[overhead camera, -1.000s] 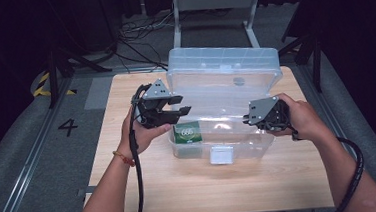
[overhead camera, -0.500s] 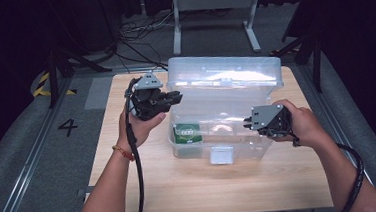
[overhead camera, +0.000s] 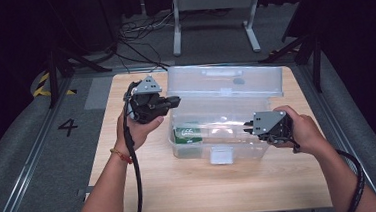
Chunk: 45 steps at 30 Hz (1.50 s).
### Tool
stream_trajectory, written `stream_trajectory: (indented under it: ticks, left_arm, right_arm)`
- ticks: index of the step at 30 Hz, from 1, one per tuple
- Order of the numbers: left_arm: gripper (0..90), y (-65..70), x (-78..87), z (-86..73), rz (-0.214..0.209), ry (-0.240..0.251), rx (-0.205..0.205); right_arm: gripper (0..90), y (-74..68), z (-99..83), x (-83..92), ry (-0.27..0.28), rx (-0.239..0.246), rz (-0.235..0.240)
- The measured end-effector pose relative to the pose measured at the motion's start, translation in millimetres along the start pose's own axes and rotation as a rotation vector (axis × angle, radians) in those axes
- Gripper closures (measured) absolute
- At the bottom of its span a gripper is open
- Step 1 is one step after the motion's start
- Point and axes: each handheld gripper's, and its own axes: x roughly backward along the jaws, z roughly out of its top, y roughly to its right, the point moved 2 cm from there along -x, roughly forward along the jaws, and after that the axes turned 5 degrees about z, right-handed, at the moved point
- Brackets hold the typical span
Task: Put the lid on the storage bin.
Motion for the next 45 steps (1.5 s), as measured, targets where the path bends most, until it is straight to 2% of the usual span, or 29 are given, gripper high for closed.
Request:
stream_trajectory:
  ticks: [12,13,17,20,25,28,31,32,33,35,43,45]
  left_arm:
    - [86.4,10.0,-4.2,-6.4,-0.004,-0.029,-0.028]
    - [86.4,10.6,-4.3,-7.4,-0.008,-0.029,-0.026]
    - [86.4,11.8,-4.3,-12.0,-0.015,-0.036,-0.037]
    - [86.4,12.9,-4.7,-15.8,-0.009,-0.043,-0.039]
    - [86.4,14.1,-4.8,-21.5,-0.008,-0.054,-0.045]
    - [86.4,15.0,-5.2,-27.2,-0.008,-0.073,-0.058]
    - [86.4,16.3,-5.7,-30.4,-0.001,-0.087,-0.062]
    - [86.4,16.3,-5.8,-31.7,0.005,-0.1,-0.073]
    - [86.4,17.3,-5.9,-33.2,0.01,-0.103,-0.071]
    - [86.5,18.5,-5.8,-35.9,0.016,-0.115,-0.087]
    - [86.2,22.1,-5.6,-43.5,0.01,-0.136,-0.099]
    - [86.1,23.2,-6.4,-47.0,0.005,-0.144,-0.102]
  right_arm:
    - [75.3,-7.1,-15.8,15.4,0.035,-0.051,-0.011]
    - [74.3,-8.1,-19.2,17.8,0.048,-0.073,-0.012]
    - [72.8,-12.2,-29.3,26.5,0.086,-0.101,-0.004]
    - [71.1,-14.8,-40.4,33.6,0.129,-0.144,0.0]
    - [68.6,-20.0,-55.9,43.4,0.162,-0.18,-0.009]
    - [67.4,-22.5,-67.4,50.3,0.196,-0.222,-0.015]
    - [66.4,-23.5,-73.6,53.4,0.204,-0.25,-0.02]
    - [65.2,-25.0,-81.6,55.8,0.209,-0.274,-0.03]
    - [65.2,-25.0,-81.6,55.8,0.209,-0.274,-0.03]
    - [64.2,-27.3,-90.8,56.3,0.211,-0.309,-0.033]
    - [64.0,-34.2,-109.9,47.0,0.209,-0.378,-0.016]
    - [64.3,-35.7,-115.4,43.8,0.212,-0.402,-0.032]
